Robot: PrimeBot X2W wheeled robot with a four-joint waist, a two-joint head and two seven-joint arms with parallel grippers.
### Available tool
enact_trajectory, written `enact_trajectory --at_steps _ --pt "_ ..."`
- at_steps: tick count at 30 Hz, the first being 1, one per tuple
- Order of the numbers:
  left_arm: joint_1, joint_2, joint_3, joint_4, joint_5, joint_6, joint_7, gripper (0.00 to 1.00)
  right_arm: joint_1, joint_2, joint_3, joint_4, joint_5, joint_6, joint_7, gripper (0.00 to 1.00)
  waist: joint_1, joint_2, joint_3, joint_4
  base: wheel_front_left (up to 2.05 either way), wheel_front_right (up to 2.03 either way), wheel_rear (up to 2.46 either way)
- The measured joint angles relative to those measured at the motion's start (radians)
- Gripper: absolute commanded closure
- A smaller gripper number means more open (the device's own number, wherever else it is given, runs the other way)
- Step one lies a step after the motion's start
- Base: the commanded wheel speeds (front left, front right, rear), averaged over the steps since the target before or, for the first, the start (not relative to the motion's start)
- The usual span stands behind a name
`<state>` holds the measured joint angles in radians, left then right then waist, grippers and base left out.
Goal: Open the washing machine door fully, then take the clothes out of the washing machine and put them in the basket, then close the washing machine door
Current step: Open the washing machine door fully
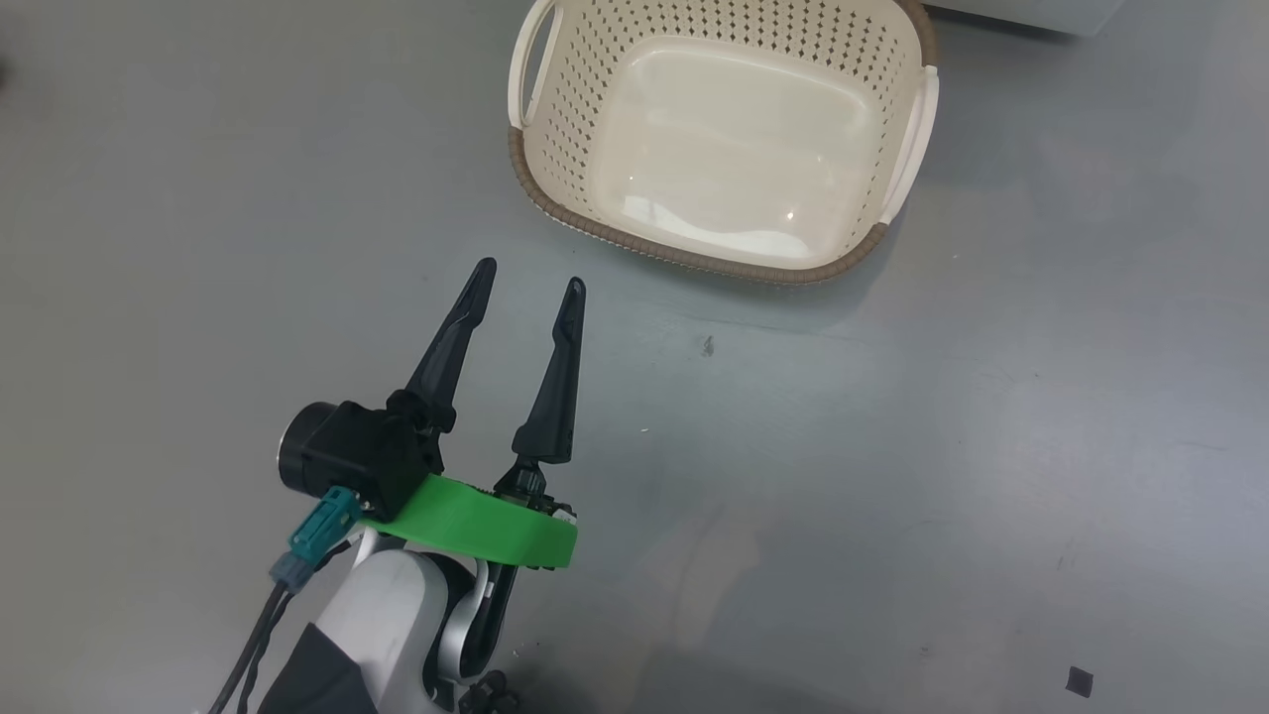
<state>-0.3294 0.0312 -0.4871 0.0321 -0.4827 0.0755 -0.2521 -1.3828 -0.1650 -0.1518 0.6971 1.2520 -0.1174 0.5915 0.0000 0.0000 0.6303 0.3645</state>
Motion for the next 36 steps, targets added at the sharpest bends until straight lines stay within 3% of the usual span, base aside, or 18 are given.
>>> enact_trajectory --at_steps 36 --pt "0.007 0.000 0.020 0.028 0.028 0.000 0.000 0.00 0.123 0.029 0.008 0.136 0.059 0.020 0.121 1.00 0.0000 0.0000 -0.130 -0.042 0.00 0.00 0.00"
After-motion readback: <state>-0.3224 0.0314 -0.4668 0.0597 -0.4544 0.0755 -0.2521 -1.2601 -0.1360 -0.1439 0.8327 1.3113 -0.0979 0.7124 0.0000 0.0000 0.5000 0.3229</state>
